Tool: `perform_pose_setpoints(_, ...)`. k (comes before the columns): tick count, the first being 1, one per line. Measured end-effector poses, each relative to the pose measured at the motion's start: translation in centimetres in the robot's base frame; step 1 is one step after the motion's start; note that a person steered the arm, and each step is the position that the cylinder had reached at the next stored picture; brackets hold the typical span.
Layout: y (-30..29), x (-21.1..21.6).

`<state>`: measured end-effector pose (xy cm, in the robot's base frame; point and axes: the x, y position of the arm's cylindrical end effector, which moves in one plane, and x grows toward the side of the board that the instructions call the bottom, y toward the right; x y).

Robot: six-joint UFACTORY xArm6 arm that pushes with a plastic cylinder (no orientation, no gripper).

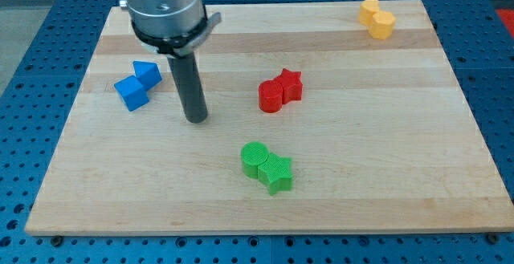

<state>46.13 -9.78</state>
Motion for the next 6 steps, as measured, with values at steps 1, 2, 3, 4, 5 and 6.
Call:
perform_pose_setpoints(1, 2.4, 1.1)
perform_pose_setpoints(2, 5.4, 1.2)
perform_pose_setpoints(3, 8.1, 1.2)
perform_pose_setpoints(4, 10.2, 1.0)
perform_pose_setpoints(5, 11.0, 0.0)
perform_pose_setpoints(6, 11.2, -1.5)
